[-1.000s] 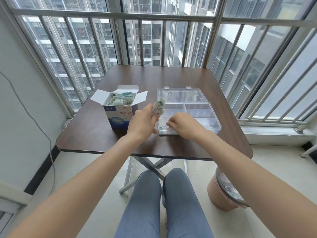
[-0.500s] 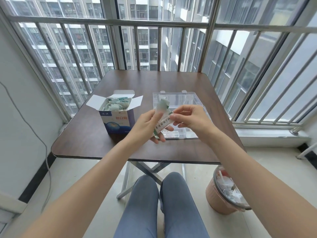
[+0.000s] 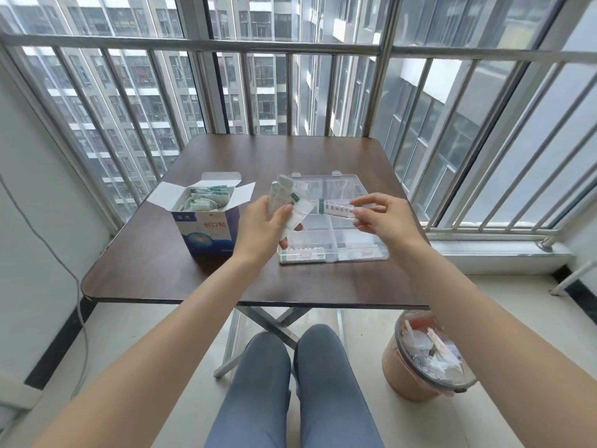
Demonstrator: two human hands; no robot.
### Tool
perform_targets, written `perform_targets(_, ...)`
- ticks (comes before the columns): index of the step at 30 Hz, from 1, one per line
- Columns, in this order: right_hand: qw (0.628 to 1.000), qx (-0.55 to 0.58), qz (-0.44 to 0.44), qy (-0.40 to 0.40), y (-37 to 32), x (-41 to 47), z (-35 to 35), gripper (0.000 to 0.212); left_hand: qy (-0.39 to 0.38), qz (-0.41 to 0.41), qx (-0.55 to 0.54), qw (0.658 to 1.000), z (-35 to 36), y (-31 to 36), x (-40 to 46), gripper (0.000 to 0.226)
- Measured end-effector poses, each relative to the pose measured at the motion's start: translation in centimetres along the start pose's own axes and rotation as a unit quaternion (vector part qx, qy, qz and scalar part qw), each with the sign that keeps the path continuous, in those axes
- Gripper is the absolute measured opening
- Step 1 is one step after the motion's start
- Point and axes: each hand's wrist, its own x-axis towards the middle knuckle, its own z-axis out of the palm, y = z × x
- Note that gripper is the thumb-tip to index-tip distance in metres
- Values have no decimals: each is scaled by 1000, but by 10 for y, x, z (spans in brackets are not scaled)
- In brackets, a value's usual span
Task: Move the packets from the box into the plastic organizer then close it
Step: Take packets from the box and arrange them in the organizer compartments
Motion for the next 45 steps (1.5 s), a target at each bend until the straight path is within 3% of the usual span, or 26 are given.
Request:
perform_targets(4, 989, -142, 31, 20, 15, 9, -19, 12, -2, -1, -4, 1000, 9, 0, 3, 8)
perform_targets(9, 940, -340, -4, -9, 19, 12, -22, 14, -13, 3, 7, 1000, 19, -2, 10, 6)
perform_targets(17, 977, -212, 10, 6, 11, 15, -19, 23, -3, 0, 57, 998, 19, -6, 12, 7)
perform_targets(25, 977, -199, 4, 74, 17, 21, -15, 24, -15, -15, 115, 993, 19, -14, 15, 11)
perform_targets(32, 947, -316, -21, 43, 21, 33, -4, 15, -22, -11, 126, 992, 22, -12, 22, 16)
perform_targets(36, 902, -430, -18, 11, 19, 37, 2, 14, -30, -11, 130, 991, 22, -11, 24, 18)
perform_targets(39, 871, -491, -17, 5, 18, 39, 6, 20, -33, -13, 129, 991, 23, -10, 24, 19)
perform_targets(42, 863, -504, -15, -9, 18, 38, 6, 19, -33, -14, 128, 991, 24, -11, 25, 19)
perform_targets(45, 857, -514, 2, -46, 19, 35, 3, 38, -40, -17, 116, 992, 25, -11, 27, 19)
